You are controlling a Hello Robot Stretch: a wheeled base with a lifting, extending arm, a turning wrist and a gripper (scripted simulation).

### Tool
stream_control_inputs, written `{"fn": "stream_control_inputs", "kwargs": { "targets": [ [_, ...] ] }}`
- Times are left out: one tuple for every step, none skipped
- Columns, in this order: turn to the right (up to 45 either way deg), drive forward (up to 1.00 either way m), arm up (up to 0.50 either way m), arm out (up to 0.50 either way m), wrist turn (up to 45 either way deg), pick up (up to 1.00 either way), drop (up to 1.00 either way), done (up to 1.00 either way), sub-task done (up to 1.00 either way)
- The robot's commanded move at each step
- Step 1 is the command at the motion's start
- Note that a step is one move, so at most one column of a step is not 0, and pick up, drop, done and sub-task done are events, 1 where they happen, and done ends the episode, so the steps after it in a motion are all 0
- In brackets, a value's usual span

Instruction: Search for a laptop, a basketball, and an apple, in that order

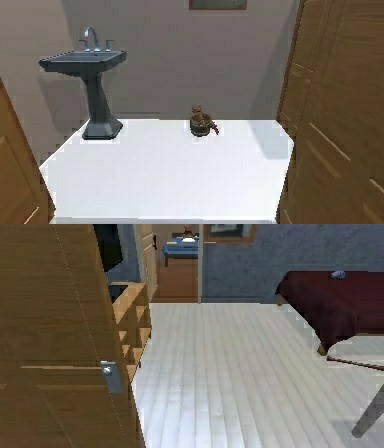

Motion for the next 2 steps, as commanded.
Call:
{"fn": "stream_control_inputs", "kwargs": {
  "targets": [
    [0.0,1.0,0.0,0.0,0.0,0.0,0.0,0.0,0.0],
    [3.0,0.0,0.0,0.0,0.0,0.0,0.0,0.0,0.0]
  ]
}}
